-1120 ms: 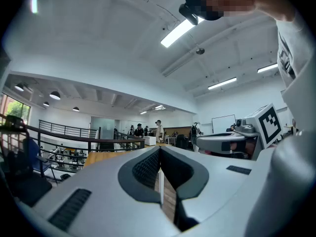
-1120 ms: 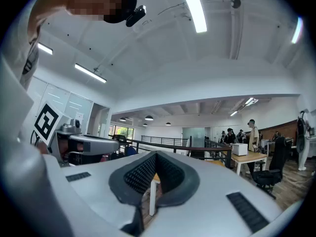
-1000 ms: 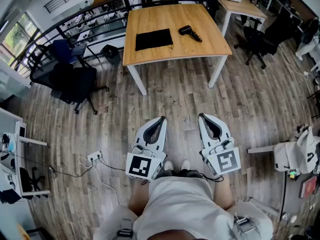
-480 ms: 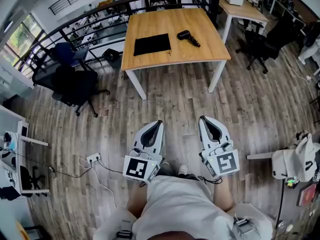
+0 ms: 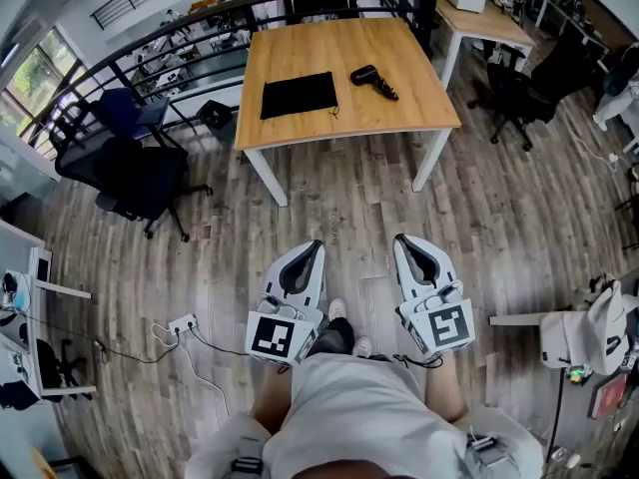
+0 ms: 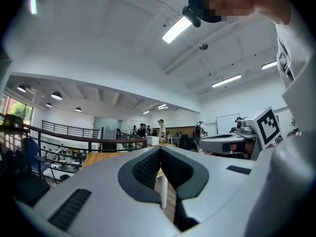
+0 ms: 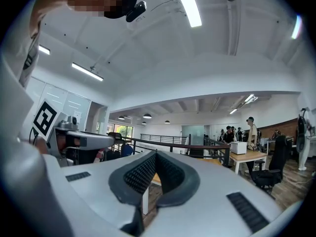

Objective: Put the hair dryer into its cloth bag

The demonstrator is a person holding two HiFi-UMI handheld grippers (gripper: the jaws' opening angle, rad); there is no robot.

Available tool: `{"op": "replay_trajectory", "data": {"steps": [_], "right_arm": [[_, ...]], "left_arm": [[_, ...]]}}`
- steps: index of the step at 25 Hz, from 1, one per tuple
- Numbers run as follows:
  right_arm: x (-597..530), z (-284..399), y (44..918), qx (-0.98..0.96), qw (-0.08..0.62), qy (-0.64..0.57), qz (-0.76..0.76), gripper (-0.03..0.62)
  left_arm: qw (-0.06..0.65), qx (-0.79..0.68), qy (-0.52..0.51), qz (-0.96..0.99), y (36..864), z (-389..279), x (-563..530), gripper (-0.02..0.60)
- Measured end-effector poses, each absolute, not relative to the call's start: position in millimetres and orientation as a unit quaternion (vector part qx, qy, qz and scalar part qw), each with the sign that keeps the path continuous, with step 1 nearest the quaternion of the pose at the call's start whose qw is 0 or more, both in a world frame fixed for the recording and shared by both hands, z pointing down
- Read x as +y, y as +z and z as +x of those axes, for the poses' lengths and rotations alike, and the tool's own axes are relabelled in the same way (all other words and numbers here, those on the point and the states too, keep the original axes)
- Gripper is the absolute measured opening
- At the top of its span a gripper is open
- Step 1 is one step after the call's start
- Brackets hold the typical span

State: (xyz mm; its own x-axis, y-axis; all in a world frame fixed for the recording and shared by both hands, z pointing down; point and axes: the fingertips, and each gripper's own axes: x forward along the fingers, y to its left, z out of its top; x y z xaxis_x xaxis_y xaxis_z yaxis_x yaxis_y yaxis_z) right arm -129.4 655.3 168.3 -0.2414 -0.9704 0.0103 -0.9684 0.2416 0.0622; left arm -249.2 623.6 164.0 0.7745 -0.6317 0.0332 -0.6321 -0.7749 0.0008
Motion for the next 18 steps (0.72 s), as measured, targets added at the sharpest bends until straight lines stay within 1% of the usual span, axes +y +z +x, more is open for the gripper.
{"op": "replay_trajectory", "data": {"steps": [18], "right_arm": [[522, -143, 175, -0.778, 0.041, -0.019, 0.626, 0.02]], "left_arm": [[0.003, -0.312, 0.021, 0.95, 171, -250, 489, 0.02]]}}
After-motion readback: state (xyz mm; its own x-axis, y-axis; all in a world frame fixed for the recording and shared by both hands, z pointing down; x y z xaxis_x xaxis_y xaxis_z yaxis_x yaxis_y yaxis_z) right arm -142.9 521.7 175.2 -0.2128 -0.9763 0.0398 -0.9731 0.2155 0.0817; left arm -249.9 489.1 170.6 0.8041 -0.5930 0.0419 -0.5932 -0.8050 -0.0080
